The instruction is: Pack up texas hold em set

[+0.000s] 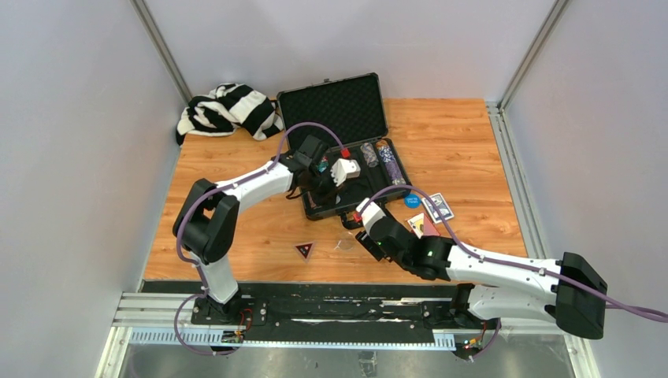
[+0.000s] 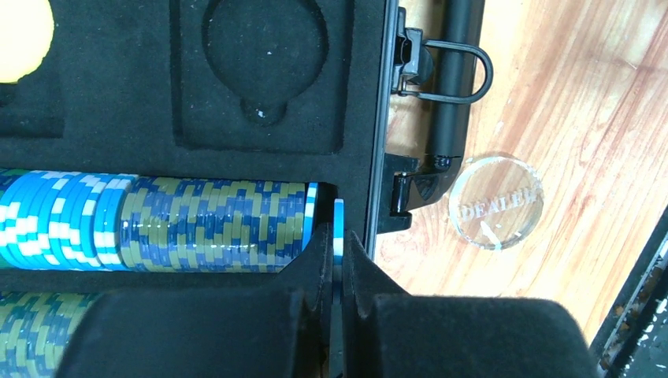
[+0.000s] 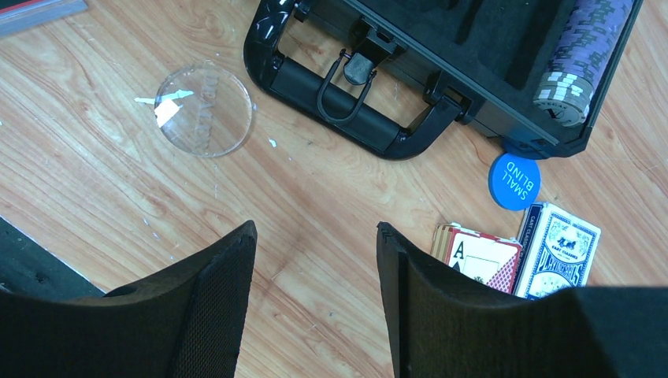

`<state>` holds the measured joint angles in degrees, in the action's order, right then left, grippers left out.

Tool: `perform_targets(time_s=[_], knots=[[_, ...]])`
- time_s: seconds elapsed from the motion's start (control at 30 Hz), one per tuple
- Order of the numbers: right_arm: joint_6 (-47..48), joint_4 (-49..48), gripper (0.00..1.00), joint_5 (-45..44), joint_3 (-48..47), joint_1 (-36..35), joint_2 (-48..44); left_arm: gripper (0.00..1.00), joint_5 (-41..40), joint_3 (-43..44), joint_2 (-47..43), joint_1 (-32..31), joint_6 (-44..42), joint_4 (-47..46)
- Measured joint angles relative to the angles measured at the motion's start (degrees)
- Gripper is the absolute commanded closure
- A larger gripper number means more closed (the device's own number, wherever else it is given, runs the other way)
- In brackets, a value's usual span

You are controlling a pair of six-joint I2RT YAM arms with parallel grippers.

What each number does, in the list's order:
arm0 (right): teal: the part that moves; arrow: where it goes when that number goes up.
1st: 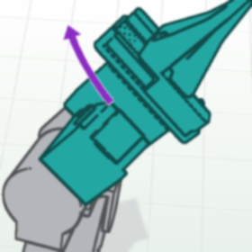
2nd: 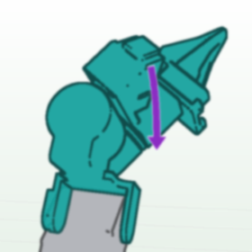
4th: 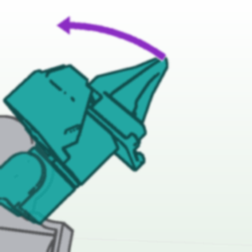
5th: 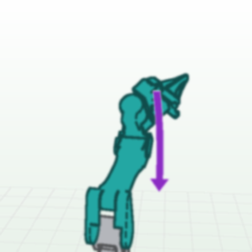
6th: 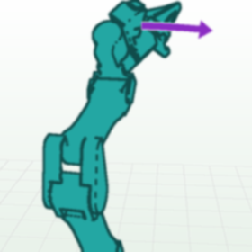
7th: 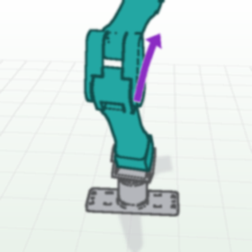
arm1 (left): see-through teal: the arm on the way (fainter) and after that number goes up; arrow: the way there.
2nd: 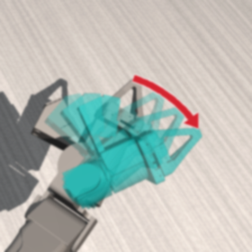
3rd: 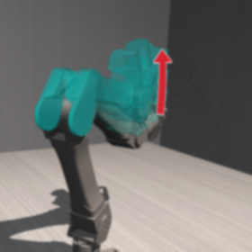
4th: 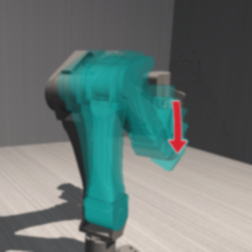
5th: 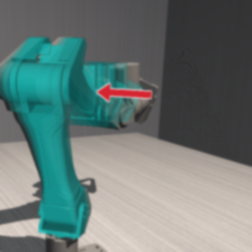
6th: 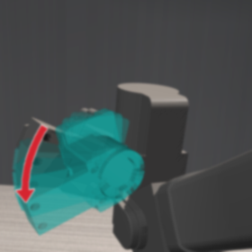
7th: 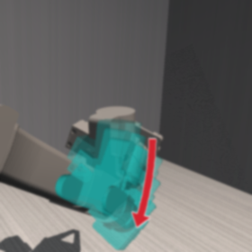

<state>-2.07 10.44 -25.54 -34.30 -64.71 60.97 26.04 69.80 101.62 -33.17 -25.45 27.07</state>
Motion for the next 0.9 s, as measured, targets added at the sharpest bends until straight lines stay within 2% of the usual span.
perform_targets(time_s=[0.37,0.53,0.9], knots=[[0.0,-0.3,0.43,0.0,0.0,0.0,0.9,1.00,-1.0,0.3,-0.8,-0.1,0.0,0.4],[0.0,-0.3,0.43,0.0,0.2,0.0,0.9,0.92,-2.6,0.3,-1.0,-1.0,0.0,0.6],[0.0,-0.4,0.43,0.0,0.2,0.0,1.0,0.88,-5.4,2.5,-1.0,-1.6,0.8,3.6]])
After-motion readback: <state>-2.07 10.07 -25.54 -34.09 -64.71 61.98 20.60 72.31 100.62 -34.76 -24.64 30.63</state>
